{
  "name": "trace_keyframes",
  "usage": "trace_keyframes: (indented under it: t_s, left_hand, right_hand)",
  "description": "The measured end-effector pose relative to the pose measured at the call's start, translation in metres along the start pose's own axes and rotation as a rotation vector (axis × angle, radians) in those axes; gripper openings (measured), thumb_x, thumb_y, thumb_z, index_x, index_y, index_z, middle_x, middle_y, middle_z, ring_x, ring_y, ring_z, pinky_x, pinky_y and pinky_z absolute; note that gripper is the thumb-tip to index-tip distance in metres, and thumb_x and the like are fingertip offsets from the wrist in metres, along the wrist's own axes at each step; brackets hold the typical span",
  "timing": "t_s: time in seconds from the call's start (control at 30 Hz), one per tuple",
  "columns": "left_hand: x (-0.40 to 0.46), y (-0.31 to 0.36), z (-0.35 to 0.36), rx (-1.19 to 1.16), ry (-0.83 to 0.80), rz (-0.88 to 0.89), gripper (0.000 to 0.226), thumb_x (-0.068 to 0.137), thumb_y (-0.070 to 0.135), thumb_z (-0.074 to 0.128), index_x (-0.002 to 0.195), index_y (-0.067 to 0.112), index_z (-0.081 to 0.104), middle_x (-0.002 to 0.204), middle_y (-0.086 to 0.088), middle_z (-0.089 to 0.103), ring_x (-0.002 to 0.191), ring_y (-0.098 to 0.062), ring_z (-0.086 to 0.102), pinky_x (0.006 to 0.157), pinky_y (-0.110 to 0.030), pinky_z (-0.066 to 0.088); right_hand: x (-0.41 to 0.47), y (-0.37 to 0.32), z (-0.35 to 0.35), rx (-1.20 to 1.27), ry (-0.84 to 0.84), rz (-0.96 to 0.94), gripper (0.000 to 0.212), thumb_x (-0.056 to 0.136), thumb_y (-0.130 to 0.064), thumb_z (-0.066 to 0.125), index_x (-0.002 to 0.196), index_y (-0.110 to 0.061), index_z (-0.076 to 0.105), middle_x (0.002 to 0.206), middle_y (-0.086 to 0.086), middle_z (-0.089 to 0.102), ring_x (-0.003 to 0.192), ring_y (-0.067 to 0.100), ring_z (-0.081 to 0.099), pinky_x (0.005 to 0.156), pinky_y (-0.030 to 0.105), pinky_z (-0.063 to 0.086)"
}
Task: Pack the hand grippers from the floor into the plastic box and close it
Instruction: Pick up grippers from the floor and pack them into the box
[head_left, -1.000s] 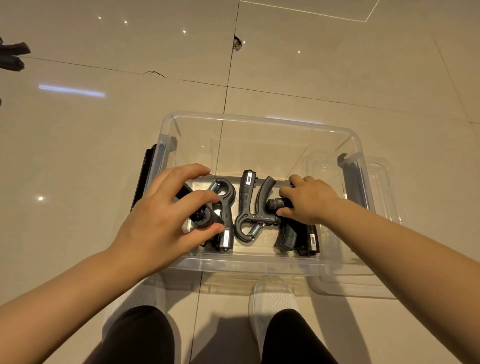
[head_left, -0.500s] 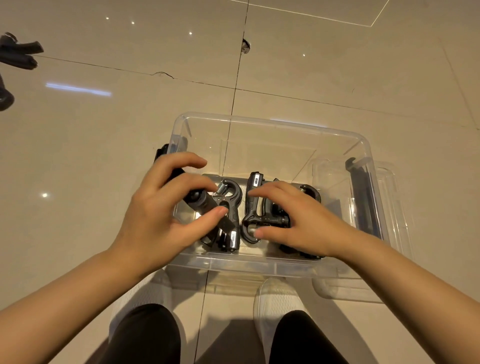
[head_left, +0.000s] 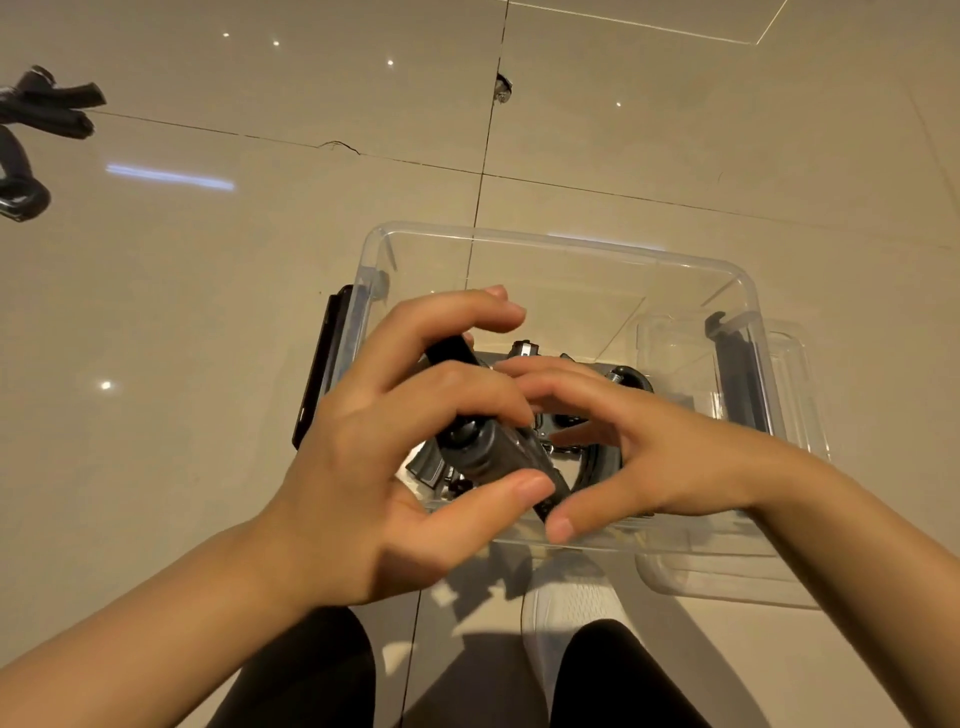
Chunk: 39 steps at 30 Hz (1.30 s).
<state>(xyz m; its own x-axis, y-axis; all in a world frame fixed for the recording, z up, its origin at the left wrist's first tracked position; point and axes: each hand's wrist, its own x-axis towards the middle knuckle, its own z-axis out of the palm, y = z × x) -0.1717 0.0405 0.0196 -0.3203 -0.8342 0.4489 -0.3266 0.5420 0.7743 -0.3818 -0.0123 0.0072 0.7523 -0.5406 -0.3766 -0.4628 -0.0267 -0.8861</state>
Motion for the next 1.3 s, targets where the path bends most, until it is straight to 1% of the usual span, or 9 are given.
trace_keyframes:
  t_s: [0.17, 0.33, 0.43, 0.6, 0.77, 0.97, 1.13, 1.23, 1.3]
  left_hand:
    - [-0.008, -0.02, -0.003, 0.164, -0.116, -0.032, 0.04, 0.08, 0.034, 0.063, 0.117, 0.021, 0.053, 0.136, -0.007, 0.041, 0.136, -0.023, 0.033, 0.108, -0.034, 0.031]
    - [-0.032, -0.059, -0.013, 0.501, -0.21, -0.202, 0.069, 0.08, 0.063, 0.052, 0.139, 0.031, 0.037, 0.149, -0.003, 0.029, 0.143, -0.025, 0.015, 0.108, -0.058, 0.027]
    - [-0.04, -0.067, -0.012, 0.523, -0.229, -0.26, 0.067, 0.081, 0.064, 0.047, 0.14, 0.034, 0.035, 0.149, -0.001, 0.03, 0.143, -0.024, 0.015, 0.106, -0.059, 0.029]
    - [-0.041, -0.071, -0.01, 0.497, -0.216, -0.247, 0.062, 0.083, 0.06, 0.047, 0.138, 0.033, 0.038, 0.147, 0.0, 0.034, 0.141, -0.023, 0.021, 0.106, -0.057, 0.03]
    - [-0.043, -0.073, -0.009, 0.466, -0.169, -0.252, 0.06, 0.083, 0.057, 0.05, 0.136, 0.032, 0.042, 0.143, 0.0, 0.037, 0.139, -0.022, 0.025, 0.106, -0.054, 0.032]
    - [-0.044, -0.073, -0.007, 0.457, -0.155, -0.259, 0.058, 0.083, 0.055, 0.05, 0.135, 0.03, 0.044, 0.142, -0.001, 0.039, 0.139, -0.022, 0.026, 0.107, -0.049, 0.031]
    - [-0.044, -0.073, -0.007, 0.464, -0.163, -0.271, 0.058, 0.083, 0.055, 0.051, 0.136, 0.031, 0.043, 0.142, 0.0, 0.038, 0.139, -0.02, 0.024, 0.108, -0.048, 0.03]
    - [-0.043, -0.073, -0.007, 0.468, -0.164, -0.272, 0.058, 0.083, 0.054, 0.05, 0.135, 0.031, 0.044, 0.142, 0.001, 0.038, 0.139, -0.019, 0.024, 0.108, -0.047, 0.029]
    - [-0.043, -0.073, -0.007, 0.471, -0.164, -0.277, 0.057, 0.083, 0.054, 0.051, 0.135, 0.032, 0.043, 0.143, 0.001, 0.037, 0.139, -0.019, 0.023, 0.108, -0.048, 0.029]
  right_hand:
    - [0.006, 0.005, 0.0, -0.109, 0.098, 0.061, 0.064, 0.064, -0.027, 0.087, 0.118, -0.037, 0.054, 0.131, -0.022, 0.041, 0.12, 0.0, 0.045, 0.097, 0.023, 0.044]
    - [0.017, 0.027, 0.002, -0.334, 0.367, 0.403, 0.055, 0.058, -0.042, 0.082, 0.105, -0.032, 0.056, 0.112, -0.008, 0.048, 0.096, 0.01, 0.05, 0.074, 0.023, 0.044]
    - [0.03, 0.039, -0.001, -0.283, 0.49, 0.594, 0.056, 0.055, -0.056, 0.076, 0.099, -0.03, 0.054, 0.107, -0.001, 0.052, 0.088, 0.013, 0.053, 0.064, 0.024, 0.041]
    - [0.049, 0.033, -0.003, -0.756, 0.407, 0.815, 0.069, 0.066, -0.064, 0.065, 0.118, -0.021, 0.053, 0.114, 0.007, 0.042, 0.081, 0.023, 0.051, 0.065, 0.03, 0.041]
    - [0.059, 0.024, 0.0, -0.954, 0.263, 0.93, 0.072, 0.074, -0.072, 0.047, 0.116, -0.015, 0.055, 0.11, 0.009, 0.05, 0.089, 0.027, 0.054, 0.067, 0.031, 0.04]
    - [0.075, 0.03, 0.008, -1.023, 0.112, 0.896, 0.065, 0.089, -0.066, 0.032, 0.105, -0.009, 0.058, 0.091, 0.006, 0.055, 0.082, 0.025, 0.054, 0.066, 0.03, 0.043]
    - [0.072, 0.044, 0.007, -1.095, 0.213, 0.81, 0.065, 0.089, -0.068, 0.032, 0.112, -0.012, 0.052, 0.092, 0.003, 0.059, 0.084, 0.022, 0.06, 0.061, 0.028, 0.042]
    - [0.058, 0.054, 0.006, -1.111, 0.204, 0.621, 0.069, 0.085, -0.068, 0.041, 0.133, -0.019, 0.033, 0.125, 0.008, 0.049, 0.111, 0.027, 0.051, 0.078, 0.036, 0.046]
    - [0.052, 0.06, 0.006, -1.132, 0.048, 0.409, 0.086, 0.08, -0.063, 0.056, 0.145, -0.027, 0.014, 0.153, 0.01, 0.014, 0.139, 0.031, 0.019, 0.106, 0.046, 0.032]
